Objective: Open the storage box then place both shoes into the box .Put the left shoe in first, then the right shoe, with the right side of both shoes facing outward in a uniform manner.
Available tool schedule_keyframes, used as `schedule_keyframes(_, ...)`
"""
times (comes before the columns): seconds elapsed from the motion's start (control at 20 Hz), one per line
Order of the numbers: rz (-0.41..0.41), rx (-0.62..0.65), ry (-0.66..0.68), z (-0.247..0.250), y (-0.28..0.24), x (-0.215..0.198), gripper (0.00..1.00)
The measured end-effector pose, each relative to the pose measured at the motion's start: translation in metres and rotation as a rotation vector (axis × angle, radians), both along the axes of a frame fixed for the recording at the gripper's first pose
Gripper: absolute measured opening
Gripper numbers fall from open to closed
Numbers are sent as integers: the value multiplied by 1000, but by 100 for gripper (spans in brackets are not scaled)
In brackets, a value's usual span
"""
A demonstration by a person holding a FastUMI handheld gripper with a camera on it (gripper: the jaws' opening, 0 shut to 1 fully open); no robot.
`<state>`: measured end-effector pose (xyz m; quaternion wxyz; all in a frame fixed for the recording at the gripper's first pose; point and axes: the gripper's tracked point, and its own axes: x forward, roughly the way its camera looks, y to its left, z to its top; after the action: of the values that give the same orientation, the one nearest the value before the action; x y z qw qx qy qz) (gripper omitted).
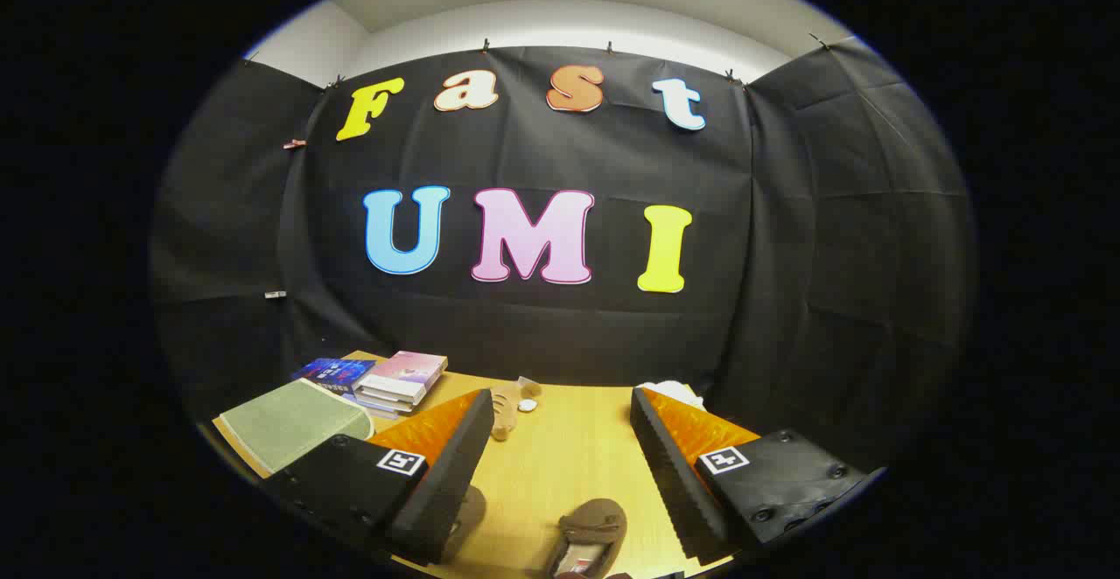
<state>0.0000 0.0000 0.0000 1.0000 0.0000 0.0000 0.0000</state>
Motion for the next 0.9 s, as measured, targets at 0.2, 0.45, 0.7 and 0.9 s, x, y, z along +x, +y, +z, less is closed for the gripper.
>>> schedule_keyframes(0.2, -7, -6, -7, 5, 23, -5, 98)
schedule_keyframes(0.45, -27, 8, -3, 0, 44, -8, 97)
schedule_keyframes(0.7, -36, 43, 18, -12, 60, -14, 97)
schedule_keyframes(0.9, -44, 52, 44, -22, 68, -17, 97)
